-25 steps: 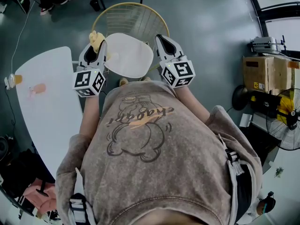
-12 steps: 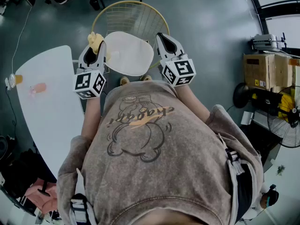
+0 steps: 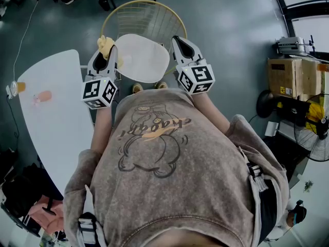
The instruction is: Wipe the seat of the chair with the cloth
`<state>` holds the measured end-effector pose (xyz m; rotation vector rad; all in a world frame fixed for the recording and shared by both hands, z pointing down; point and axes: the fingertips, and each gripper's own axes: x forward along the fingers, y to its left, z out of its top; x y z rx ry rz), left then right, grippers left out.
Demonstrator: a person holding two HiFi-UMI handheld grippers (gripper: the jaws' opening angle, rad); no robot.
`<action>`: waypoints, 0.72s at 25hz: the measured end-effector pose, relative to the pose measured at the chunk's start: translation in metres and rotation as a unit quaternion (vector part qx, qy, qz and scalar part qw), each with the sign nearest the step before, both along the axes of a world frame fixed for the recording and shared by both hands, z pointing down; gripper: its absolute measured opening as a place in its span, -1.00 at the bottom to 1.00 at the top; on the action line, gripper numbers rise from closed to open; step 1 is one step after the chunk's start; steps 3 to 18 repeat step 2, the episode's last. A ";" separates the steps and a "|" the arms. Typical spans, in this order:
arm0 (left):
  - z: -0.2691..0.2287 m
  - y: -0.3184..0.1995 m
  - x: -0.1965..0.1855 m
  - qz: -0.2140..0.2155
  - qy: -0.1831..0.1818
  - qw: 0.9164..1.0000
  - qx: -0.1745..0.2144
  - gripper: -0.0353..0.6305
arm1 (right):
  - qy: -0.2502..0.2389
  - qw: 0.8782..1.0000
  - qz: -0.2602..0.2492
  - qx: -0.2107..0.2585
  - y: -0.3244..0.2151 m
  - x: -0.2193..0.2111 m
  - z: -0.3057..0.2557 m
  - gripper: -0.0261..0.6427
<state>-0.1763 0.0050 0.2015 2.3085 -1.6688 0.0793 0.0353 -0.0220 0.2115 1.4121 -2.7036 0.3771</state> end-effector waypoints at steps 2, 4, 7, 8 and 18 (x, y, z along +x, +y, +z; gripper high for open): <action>0.000 0.000 -0.001 0.000 0.001 1.000 -0.001 -0.53 | 0.000 1.000 0.000 0.001 0.000 -0.002 -0.001 -0.84; 0.000 0.000 -0.001 0.000 0.001 1.000 -0.001 -0.53 | 0.000 1.000 0.000 0.001 0.000 -0.002 -0.001 -0.84; 0.000 0.000 -0.001 0.000 0.001 1.000 -0.001 -0.53 | 0.000 1.000 0.000 0.001 0.000 -0.002 -0.001 -0.84; 0.000 0.000 -0.001 0.000 0.001 1.000 -0.001 -0.53 | 0.000 1.000 0.000 0.001 0.000 -0.002 -0.001 -0.84; 0.000 0.000 -0.001 0.000 0.001 1.000 -0.001 -0.53 | 0.000 1.000 0.000 0.001 0.000 -0.002 -0.001 -0.84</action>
